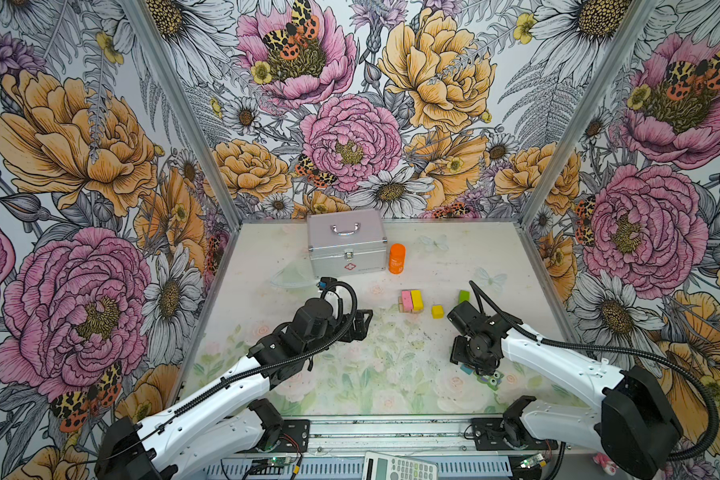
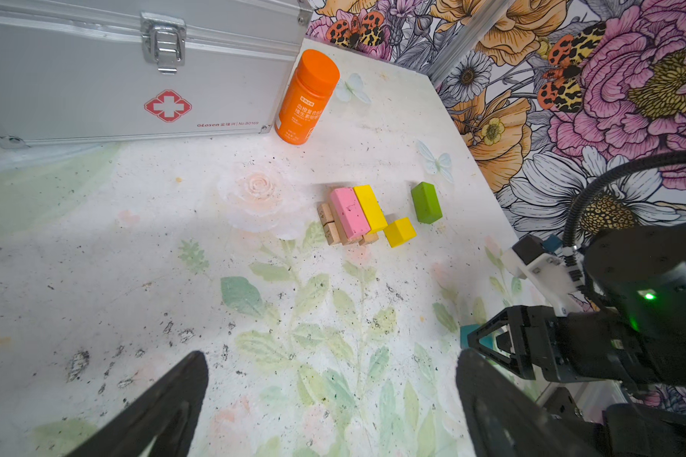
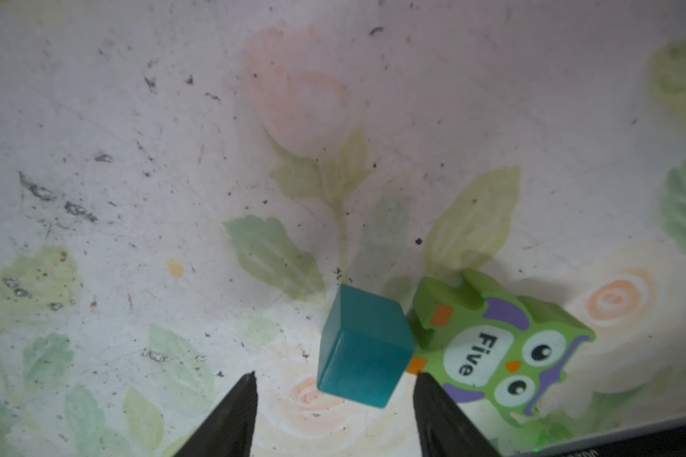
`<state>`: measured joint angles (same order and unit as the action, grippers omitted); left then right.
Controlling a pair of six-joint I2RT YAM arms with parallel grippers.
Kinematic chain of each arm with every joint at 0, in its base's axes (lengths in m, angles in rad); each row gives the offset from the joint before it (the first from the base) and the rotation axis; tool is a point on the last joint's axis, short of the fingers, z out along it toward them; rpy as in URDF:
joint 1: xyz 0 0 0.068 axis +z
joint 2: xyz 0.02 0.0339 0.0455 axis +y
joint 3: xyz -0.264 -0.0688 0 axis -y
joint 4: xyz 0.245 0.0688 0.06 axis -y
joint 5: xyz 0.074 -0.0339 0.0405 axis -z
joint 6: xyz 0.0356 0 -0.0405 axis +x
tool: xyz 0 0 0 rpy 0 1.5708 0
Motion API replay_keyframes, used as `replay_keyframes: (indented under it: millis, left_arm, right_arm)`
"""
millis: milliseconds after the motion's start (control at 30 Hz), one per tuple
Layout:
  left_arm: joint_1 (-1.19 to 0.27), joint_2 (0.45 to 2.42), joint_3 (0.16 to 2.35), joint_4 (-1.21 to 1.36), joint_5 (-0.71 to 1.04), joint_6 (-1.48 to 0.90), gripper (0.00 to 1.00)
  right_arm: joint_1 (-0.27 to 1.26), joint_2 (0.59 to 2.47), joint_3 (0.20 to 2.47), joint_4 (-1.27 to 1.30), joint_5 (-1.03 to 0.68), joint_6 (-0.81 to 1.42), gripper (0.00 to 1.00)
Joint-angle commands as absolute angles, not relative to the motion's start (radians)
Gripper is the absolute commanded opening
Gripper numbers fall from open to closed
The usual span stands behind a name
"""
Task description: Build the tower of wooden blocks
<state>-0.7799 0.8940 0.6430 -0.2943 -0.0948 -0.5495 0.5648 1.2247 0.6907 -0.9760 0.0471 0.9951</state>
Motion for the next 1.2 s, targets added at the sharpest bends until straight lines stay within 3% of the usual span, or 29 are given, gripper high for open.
replay_keyframes:
  millis: [0, 200, 467, 567, 1000, 1167]
  left_arm:
    - [-0.770, 0.868, 0.635, -0.291, -0.078, -0.532, 0.99]
    - [-0.769, 0.851, 0.637, -0.306, -0.086, -0.532, 0.99]
    - [-0.758, 0.828, 0.635, -0.333, -0.096, -0.528, 0.99]
    - [-0.748, 0.806, 0.630, -0.349, -0.101, -0.526, 0.99]
    - [-0.699, 0.733, 0.637, -0.423, -0.104, -0.508, 0.99]
    - [-0.695, 0.705, 0.626, -0.430, -0.106, -0.514, 0.99]
  right_arm:
    - [0.572, 1.250, 0.680, -0.930, 0.042, 0.997, 0.65]
    - [0.571, 1.293, 0.694, -0.913, 0.061, 0.984, 0.61]
    - [0.547, 1.357, 0.739, -0.907, 0.094, 0.951, 0.44]
    - [0.527, 1.387, 0.770, -0.899, 0.100, 0.929, 0.42]
    - [0.414, 1.588, 0.967, -0.861, 0.101, 0.816, 0.41]
    - [0.413, 1.558, 0.981, -0.873, 0.095, 0.818, 0.49]
